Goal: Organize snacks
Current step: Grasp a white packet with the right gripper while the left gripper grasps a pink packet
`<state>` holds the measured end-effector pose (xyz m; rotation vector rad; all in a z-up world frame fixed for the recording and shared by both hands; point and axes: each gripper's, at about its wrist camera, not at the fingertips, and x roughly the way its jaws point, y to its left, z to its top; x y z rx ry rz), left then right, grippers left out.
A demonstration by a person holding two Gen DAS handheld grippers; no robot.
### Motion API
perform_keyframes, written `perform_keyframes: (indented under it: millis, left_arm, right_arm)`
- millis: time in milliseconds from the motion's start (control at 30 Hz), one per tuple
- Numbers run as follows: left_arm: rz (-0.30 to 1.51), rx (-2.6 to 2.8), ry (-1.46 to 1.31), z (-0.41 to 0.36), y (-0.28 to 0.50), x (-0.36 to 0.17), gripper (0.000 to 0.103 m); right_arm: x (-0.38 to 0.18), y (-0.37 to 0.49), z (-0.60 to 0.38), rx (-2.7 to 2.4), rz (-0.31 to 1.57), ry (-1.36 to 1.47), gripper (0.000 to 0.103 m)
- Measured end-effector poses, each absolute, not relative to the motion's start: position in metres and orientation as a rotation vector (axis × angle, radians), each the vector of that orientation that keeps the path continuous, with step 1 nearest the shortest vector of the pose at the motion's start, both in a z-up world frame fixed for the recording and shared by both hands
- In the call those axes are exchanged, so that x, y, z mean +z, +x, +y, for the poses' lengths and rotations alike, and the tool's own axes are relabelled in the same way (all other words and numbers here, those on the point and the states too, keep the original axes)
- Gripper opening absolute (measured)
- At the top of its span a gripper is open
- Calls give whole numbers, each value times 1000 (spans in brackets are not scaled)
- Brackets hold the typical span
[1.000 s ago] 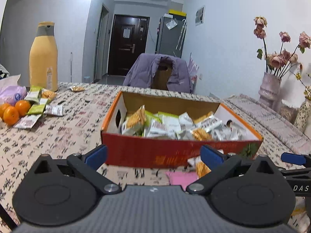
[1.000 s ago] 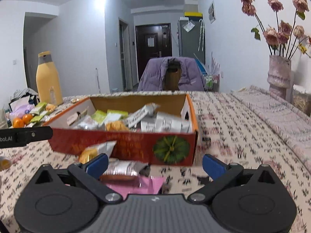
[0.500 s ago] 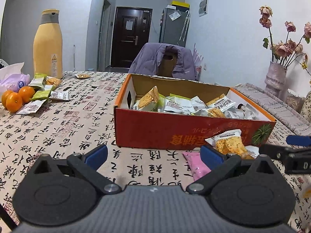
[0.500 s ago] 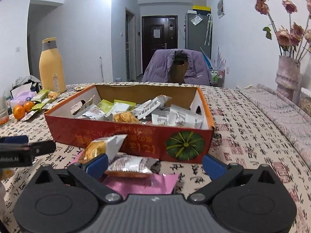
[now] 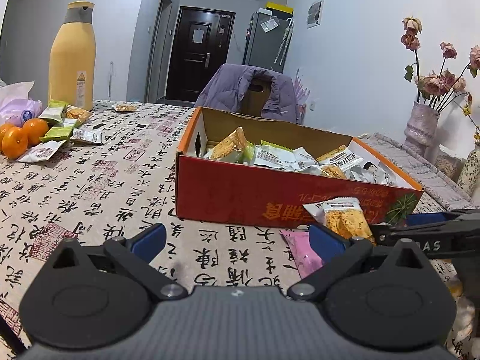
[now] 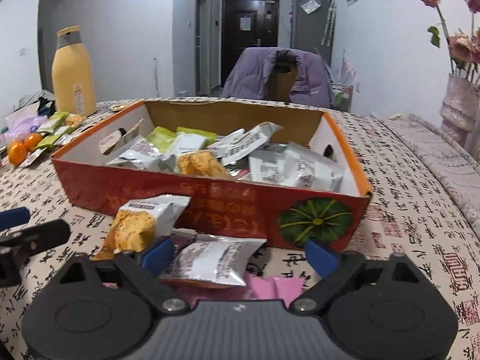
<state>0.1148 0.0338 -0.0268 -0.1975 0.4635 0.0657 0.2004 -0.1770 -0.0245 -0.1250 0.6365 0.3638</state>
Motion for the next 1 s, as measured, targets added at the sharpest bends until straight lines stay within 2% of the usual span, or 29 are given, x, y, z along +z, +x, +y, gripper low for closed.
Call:
perform_keyframes:
  millis: [167,233,300,433,633,1000]
  left_arm:
    - [457,66,-216,36,113,-27,103]
    - [456,65,-223,37,112,-27,103]
    - [456,66,-227,37,112,-27,103]
    - [460,64,-229,37,112,-27,103]
    - [469,63,-227,37,114,-28,103]
    - [517,75,-132,21,122,-27,103]
  right_arm:
    - [-30,199,-167,399,655,-144,72]
    - [-34,201,-165,405,672,-148,54]
    - [-38,201,-165,406,674,-153,49]
    - [-36,196,-171,410,656,-134,29]
    - [-33,185,-189,387,601,-108,18]
    - [-20,163,-220,359,518,-56,18]
